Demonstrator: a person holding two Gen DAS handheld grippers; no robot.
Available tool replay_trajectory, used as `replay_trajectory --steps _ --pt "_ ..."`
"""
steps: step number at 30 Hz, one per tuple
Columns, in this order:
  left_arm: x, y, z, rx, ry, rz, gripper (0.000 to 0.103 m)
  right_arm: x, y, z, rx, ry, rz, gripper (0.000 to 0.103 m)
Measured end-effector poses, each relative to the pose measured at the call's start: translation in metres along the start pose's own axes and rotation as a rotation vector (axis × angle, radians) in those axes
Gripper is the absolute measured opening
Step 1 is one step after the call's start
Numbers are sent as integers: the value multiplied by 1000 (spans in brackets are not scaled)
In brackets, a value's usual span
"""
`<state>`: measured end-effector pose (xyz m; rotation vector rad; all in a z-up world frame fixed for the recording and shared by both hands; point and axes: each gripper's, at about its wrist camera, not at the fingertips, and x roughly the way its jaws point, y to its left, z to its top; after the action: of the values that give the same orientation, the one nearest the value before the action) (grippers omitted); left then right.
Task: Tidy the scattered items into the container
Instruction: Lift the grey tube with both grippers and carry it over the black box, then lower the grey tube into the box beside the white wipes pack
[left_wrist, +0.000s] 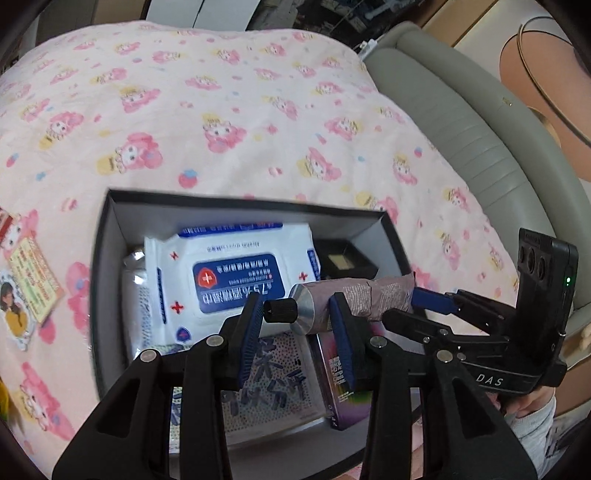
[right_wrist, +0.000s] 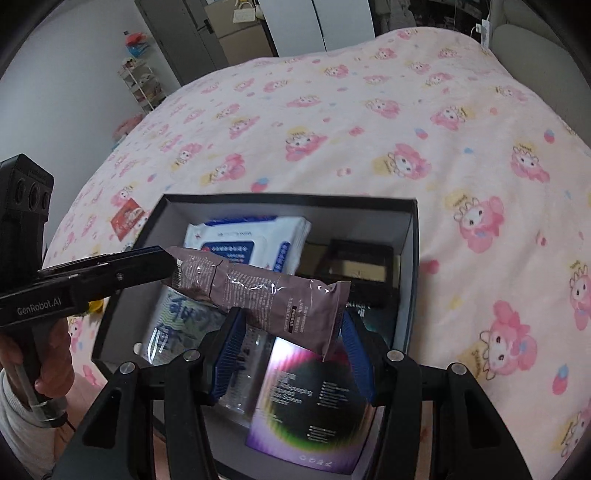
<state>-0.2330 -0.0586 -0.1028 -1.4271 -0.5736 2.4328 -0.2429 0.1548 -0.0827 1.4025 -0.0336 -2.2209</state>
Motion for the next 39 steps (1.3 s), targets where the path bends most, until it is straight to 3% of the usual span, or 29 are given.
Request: replay_trajectory --steps 7,16,21,23,33,39 --pt "13 9 -9 -21 36 10 37 19 -25 -10 19 34 -22 50" --pt "13 12 -16 -39 81 76 40 27 -16 -17 -6 59 -30 50" --pt "22 16 -21 -60 129 72 37 31 -9 -20 -36 60 -64 50" --pt "25 15 -23 -68 149 40 37 31 -7 -21 -39 56 -64 50" --pt "22 14 -23 -40 158 89 37 20 -6 -21 -58 30 -107 50" --pt "17 14 -28 -36 168 93 37 5 4 -28 -78 7 -77 50"
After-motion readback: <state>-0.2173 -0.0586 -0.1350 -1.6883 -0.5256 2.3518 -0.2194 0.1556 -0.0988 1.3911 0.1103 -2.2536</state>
